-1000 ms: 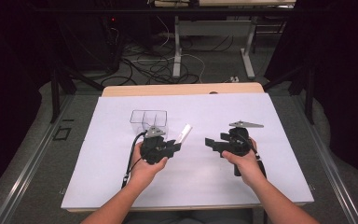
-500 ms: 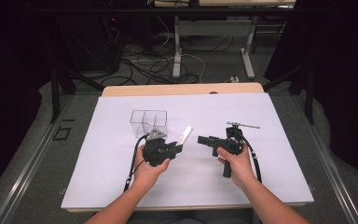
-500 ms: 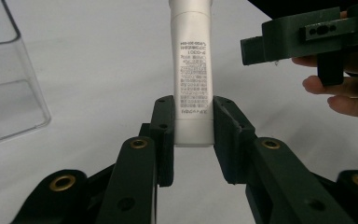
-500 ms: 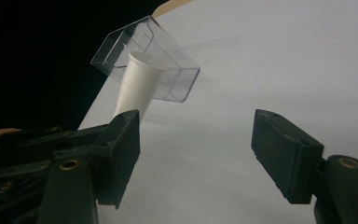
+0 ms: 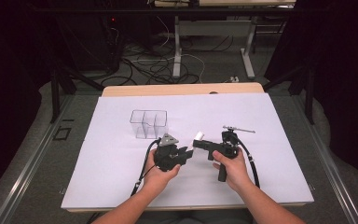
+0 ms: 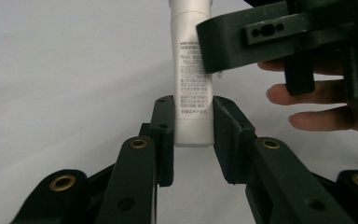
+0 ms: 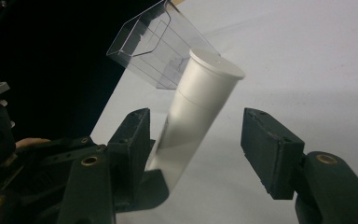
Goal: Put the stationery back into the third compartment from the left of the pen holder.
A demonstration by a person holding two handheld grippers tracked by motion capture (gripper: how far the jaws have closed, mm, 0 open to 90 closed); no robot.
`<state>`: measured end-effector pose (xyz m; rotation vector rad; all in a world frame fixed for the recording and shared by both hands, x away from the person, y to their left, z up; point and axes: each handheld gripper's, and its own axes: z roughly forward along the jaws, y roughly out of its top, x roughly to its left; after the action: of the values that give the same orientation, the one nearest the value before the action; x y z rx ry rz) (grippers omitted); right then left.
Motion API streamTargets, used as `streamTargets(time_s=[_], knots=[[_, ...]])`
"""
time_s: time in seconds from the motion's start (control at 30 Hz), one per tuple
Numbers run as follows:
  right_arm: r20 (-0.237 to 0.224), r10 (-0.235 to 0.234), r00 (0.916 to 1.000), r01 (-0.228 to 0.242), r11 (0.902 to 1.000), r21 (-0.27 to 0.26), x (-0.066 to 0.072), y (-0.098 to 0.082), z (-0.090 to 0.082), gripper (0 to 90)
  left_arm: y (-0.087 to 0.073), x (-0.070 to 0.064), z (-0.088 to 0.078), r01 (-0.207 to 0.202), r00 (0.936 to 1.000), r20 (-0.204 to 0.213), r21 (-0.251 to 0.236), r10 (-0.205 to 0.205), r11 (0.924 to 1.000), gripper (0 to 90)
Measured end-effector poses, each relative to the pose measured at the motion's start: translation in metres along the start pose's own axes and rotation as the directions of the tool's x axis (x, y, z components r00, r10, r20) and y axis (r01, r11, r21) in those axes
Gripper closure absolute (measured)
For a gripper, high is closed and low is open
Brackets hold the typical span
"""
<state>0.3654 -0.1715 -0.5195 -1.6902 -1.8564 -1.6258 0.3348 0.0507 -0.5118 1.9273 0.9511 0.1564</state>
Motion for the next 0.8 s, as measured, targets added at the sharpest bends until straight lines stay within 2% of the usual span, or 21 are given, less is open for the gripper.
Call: streamTargets(time_s=[0.13,0.17,0.2,0.23,0.33,0.47,0.53,0.57,0.7,0.73,0.8], knots=[[-0.011,0.005,0.9999,-0.005,0.9999,0.014,-0.001,-0.001,0.002,43.7,-0.001,-0.007,0.002,-0.02,0.9996,0.017,-0.01,0.02,0.9997,71.2],[-0.01,0.017,0.9998,-0.016,0.9996,0.021,0.0,-0.002,0.002,43.9,-0.001,-0.009,0.003,-0.019,0.9996,0.02,-0.007,0.019,0.9998,71.2],[-0.008,0.012,0.9999,-0.012,0.9994,0.033,-0.001,-0.002,0.002,45.0,-0.001,-0.01,0.003,-0.036,0.9992,0.019,-0.003,0.036,0.9993,71.2],[-0.013,0.013,0.9998,-0.013,0.9997,0.023,-0.001,-0.002,0.004,46.5,-0.002,-0.011,0.003,-0.039,0.999,0.023,0.001,0.039,0.9992,71.2],[-0.016,0.02,0.9997,-0.019,0.9992,0.035,0.0,-0.003,0.003,47.6,-0.003,-0.013,0.005,-0.05,0.9985,0.021,0.004,0.05,0.9987,71.2],[-0.013,0.028,0.9995,-0.028,0.9992,0.03,-0.001,-0.002,0.001,49.8,-0.003,-0.014,0.005,-0.051,0.9984,0.025,-0.001,0.051,0.9987,71.2],[-0.008,0.045,0.9989,-0.045,0.9989,0.009,-0.002,-0.001,0.001,51.0,-0.004,-0.014,0.005,-0.055,0.9982,0.026,-0.003,0.055,0.9985,71.2],[-0.006,0.039,0.9992,-0.039,0.9989,0.024,-0.004,0.0,-0.001,51.6,-0.004,-0.015,0.005,-0.056,0.9981,0.027,-0.003,0.056,0.9984,71.2],[-0.011,0.071,0.9974,-0.071,0.9974,0.015,-0.006,0.001,-0.002,53.9,-0.005,-0.015,0.006,-0.061,0.9977,0.029,-0.001,0.061,0.9982,71.2],[-0.005,0.065,0.9979,-0.065,0.9979,0.004,-0.007,0.0,-0.001,54.4,-0.005,-0.015,0.006,-0.061,0.9977,0.03,0.003,0.06,0.9982,71.2],[-0.004,0.069,0.9976,-0.069,0.9974,0.018,-0.008,0.001,-0.002,57.3,-0.006,-0.015,0.006,-0.053,0.9981,0.034,0.006,0.052,0.9986,71.2]])
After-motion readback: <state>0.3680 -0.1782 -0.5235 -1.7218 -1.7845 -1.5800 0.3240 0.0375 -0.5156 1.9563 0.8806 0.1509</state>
